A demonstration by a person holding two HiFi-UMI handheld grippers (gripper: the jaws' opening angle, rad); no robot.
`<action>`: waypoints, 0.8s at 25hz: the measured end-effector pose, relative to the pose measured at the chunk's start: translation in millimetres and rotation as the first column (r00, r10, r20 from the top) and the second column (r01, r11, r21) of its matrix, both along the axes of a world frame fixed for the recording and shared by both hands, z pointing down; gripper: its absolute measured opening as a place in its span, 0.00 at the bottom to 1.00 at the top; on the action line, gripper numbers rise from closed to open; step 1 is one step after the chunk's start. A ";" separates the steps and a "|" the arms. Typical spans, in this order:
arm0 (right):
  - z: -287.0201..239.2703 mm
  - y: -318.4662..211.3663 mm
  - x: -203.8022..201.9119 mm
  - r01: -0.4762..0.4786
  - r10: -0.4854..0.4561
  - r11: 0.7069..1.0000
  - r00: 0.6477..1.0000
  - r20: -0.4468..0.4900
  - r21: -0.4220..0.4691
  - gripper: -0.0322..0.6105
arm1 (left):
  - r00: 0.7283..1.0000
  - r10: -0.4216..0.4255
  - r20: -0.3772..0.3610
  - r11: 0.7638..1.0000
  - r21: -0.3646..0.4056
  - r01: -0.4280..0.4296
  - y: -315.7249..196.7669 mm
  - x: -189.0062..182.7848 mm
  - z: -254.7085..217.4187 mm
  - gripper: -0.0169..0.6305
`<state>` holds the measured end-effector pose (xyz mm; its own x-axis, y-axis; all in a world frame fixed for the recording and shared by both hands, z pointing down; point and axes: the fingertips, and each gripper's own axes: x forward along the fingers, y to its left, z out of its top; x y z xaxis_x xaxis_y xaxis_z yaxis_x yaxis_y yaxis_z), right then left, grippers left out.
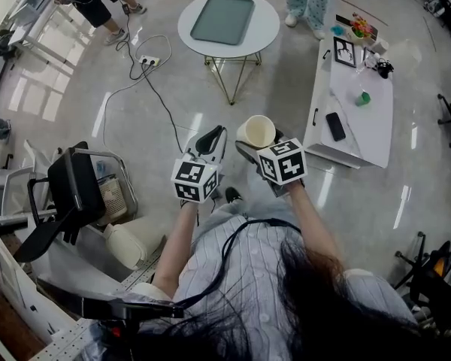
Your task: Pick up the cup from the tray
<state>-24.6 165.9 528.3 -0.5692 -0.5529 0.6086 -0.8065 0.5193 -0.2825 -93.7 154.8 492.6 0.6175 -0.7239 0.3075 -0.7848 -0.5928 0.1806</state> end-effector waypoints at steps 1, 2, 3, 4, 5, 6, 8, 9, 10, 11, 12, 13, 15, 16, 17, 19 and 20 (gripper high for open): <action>0.1 2.8 -1.0 0.000 0.000 1.000 1.000 0.001 -0.001 0.68 | 1.000 0.000 0.000 1.000 0.000 0.000 2.4 -0.9 0.2 0.05; 0.2 5.2 -1.8 0.000 0.000 1.000 1.000 0.001 -0.003 0.68 | 1.000 0.002 0.000 1.000 0.000 -0.002 4.4 -1.6 0.3 0.05; 0.3 7.2 -2.3 0.000 0.000 1.000 1.000 0.001 -0.004 0.68 | 1.000 0.003 0.000 1.000 -0.001 -0.003 6.1 -2.0 0.5 0.05; 0.6 8.8 -2.4 0.000 0.000 1.000 1.000 0.000 -0.004 0.69 | 1.000 0.004 0.000 1.000 -0.001 -0.004 7.6 -2.3 0.9 0.05; 1.0 10.1 -2.2 0.000 0.000 1.000 1.000 -0.001 -0.005 0.69 | 1.000 0.004 0.001 1.000 -0.003 -0.004 8.7 -2.5 1.4 0.05; 1.3 11.1 -2.0 -0.002 0.002 1.000 1.000 -0.001 -0.006 0.68 | 1.000 0.005 0.002 1.000 -0.004 -0.005 9.7 -2.6 2.0 0.05; 1.6 12.7 -1.1 -0.004 0.004 1.000 1.000 0.000 -0.006 0.68 | 1.000 0.005 0.002 1.000 -0.007 -0.005 11.4 -2.3 3.1 0.05; 1.5 13.5 -0.3 -0.006 0.006 1.000 1.000 -0.001 -0.005 0.69 | 1.000 0.006 0.001 1.000 -0.008 -0.006 12.2 -1.6 3.4 0.05; 1.1 14.3 0.6 -0.007 0.007 1.000 1.000 -0.002 -0.004 0.69 | 1.000 0.007 0.001 1.000 -0.009 -0.007 13.2 -0.5 3.6 0.05; 0.5 15.0 1.6 -0.008 0.008 1.000 1.000 -0.002 -0.002 0.68 | 1.000 0.009 0.001 1.000 -0.009 -0.009 14.2 0.9 3.5 0.05; -0.3 15.7 2.4 -0.009 0.009 1.000 1.000 -0.003 0.000 0.69 | 1.000 0.011 0.001 1.000 -0.008 -0.011 15.0 2.4 3.3 0.05; -0.9 16.2 3.1 -0.009 0.009 1.000 1.000 -0.002 0.002 0.68 | 1.000 0.013 0.001 1.000 -0.007 -0.013 15.6 3.7 3.2 0.05; -1.5 16.8 4.2 -0.011 0.011 1.000 1.000 0.000 0.004 0.69 | 1.000 0.017 0.002 1.000 -0.006 -0.017 15.9 6.0 3.2 0.05; -1.5 17.0 4.6 -0.012 0.012 1.000 1.000 0.001 0.003 0.69 | 1.000 0.020 0.002 1.000 -0.007 -0.020 16.0 7.0 3.2 0.05; -1.5 17.5 4.9 -0.012 0.012 1.000 1.000 0.001 0.003 0.69 | 1.000 0.022 0.003 1.000 -0.007 -0.022 16.2 7.9 3.0 0.05; -1.5 19.2 5.6 -0.009 0.009 1.000 1.000 -0.002 0.002 0.69 | 1.000 0.024 0.004 1.000 -0.008 -0.024 17.4 9.2 2.6 0.05; -1.4 20.0 5.9 -0.007 0.007 1.000 1.000 -0.003 0.002 0.69 | 1.000 0.024 0.005 1.000 -0.009 -0.024 18.0 9.7 2.5 0.05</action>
<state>-18.7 185.9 526.9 -0.5635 -0.5581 0.6091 -0.8111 0.5138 -0.2795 -84.0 172.8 495.1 0.6330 -0.7062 0.3173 -0.7714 -0.6098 0.1819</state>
